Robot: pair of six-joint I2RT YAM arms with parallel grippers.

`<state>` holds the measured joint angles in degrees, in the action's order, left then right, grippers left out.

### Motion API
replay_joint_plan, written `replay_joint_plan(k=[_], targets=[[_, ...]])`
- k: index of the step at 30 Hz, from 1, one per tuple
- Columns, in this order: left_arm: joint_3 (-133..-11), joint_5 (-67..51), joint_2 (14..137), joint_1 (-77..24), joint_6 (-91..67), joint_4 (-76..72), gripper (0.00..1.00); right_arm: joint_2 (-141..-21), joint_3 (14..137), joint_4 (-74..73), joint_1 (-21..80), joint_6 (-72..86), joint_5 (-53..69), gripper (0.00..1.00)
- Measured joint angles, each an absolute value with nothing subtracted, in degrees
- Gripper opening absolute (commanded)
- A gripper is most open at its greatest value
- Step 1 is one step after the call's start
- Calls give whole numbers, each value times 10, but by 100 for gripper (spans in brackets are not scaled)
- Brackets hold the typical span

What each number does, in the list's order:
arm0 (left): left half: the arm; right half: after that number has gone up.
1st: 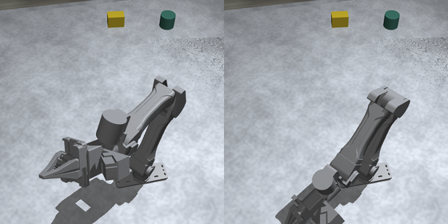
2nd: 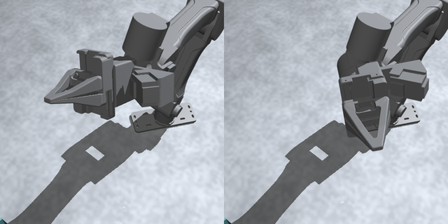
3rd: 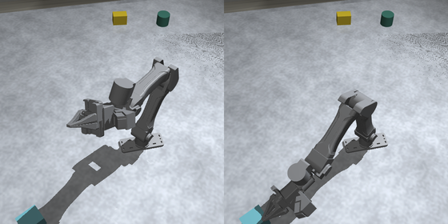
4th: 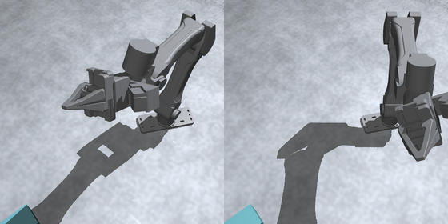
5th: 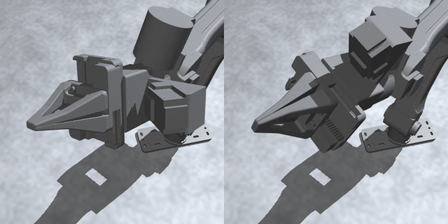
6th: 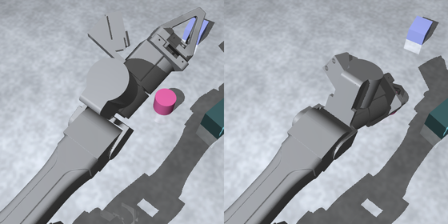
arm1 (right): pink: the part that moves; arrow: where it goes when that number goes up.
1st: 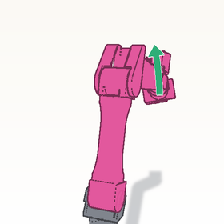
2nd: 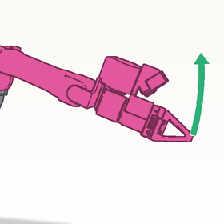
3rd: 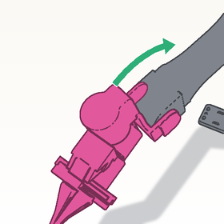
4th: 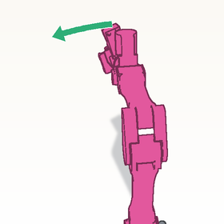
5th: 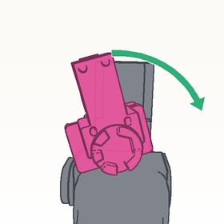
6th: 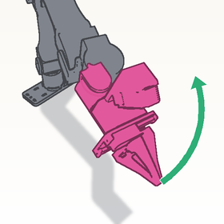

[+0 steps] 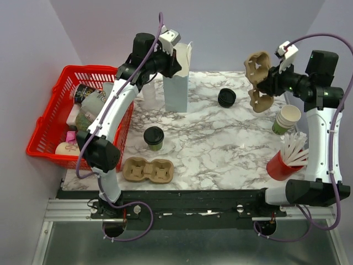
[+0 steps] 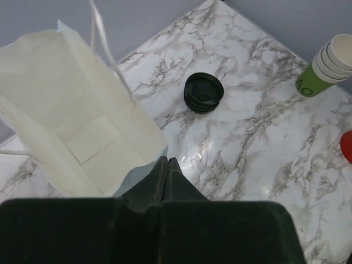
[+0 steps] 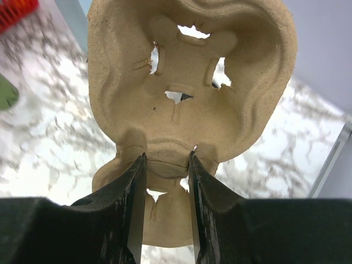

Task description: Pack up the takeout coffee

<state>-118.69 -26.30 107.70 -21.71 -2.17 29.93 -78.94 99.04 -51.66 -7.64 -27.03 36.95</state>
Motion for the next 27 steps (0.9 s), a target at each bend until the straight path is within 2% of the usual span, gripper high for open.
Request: replay_joint_plan(k=[3, 6, 12, 20, 23, 24, 26, 27], targets=[[-1160, -259, 1040, -232, -16, 301, 52, -790, 1027, -507, -74, -240, 394, 1], [-1158, -195, 1028, -244, -27, 301, 61, -791, 1036, -503, -67, -219, 407, 1], [-1193, -57, 1053, -229, -50, 305, 63, -791, 1013, -502, -40, -195, 413, 1], [-1200, -2, 1107, -217, -68, 306, 63, -791, 1010, -502, -37, -188, 414, 1], [-1221, 0, 1149, -214, -68, 306, 53, -791, 1010, -502, -33, -189, 413, 1], [-1231, 0, 1166, -213, -68, 305, 41, -791, 1010, -502, -31, -189, 413, 1], [-1241, -1, 1191, -209, -67, 305, 31, -791, 1010, -502, -30, -189, 413, 1], [-1245, -4, 1203, -207, -66, 305, 18, -791, 1010, -502, -29, -189, 413, 0]])
